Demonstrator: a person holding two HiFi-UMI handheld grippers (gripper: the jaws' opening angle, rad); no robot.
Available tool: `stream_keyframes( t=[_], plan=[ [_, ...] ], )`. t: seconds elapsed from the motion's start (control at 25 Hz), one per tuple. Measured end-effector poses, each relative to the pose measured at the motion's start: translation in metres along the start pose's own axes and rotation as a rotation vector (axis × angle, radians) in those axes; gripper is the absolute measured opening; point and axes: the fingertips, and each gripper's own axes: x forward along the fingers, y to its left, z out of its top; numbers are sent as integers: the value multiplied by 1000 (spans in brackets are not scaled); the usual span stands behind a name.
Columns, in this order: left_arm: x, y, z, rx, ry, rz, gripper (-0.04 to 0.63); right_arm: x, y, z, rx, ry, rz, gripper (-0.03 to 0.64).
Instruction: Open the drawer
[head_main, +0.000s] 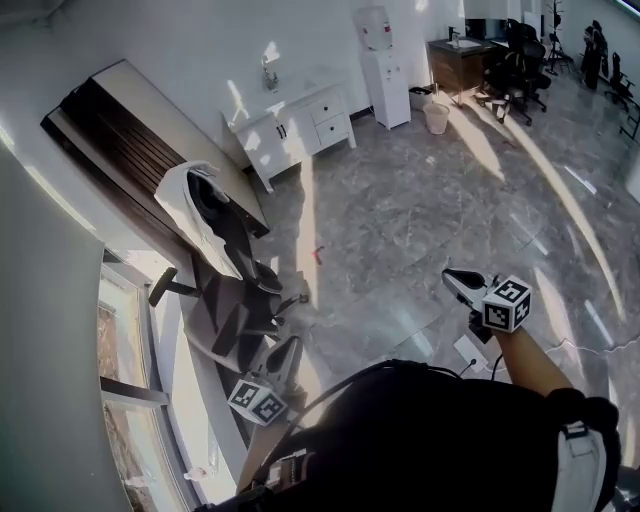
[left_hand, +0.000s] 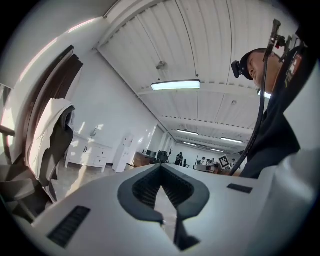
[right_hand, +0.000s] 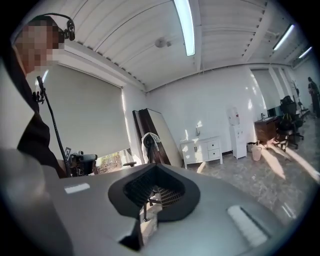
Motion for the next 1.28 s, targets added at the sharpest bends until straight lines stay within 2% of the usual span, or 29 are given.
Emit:
stream_keyframes(
  t=[0.12, 0.2, 0.36, 0.56, 0.96, 1.12, 1.28],
  plan=[
    [56, -6, 4, -13, -33, 24, 0, -3, -54, 13, 6, 4, 14, 0],
    [88, -15, 2, -6, -22, 13, 0, -6, -82, 15, 23, 7, 14, 0],
    [131, -20, -6, 4, 26, 1, 0, -14, -119, 17, 35, -5, 12, 0],
    [181, -23, -7, -10, 55, -28, 0, -39, -158, 9, 95, -21, -39, 0],
    [267, -8, 7, 3, 83, -177, 0, -45, -210, 34, 108, -87, -182, 0],
    [287, 23, 27, 12, 61, -245, 0, -21, -209, 56, 42, -97, -236, 0],
    [300, 67, 58, 20, 57, -293, 0, 22, -207, 86, 48, -124, -282, 0]
  ],
)
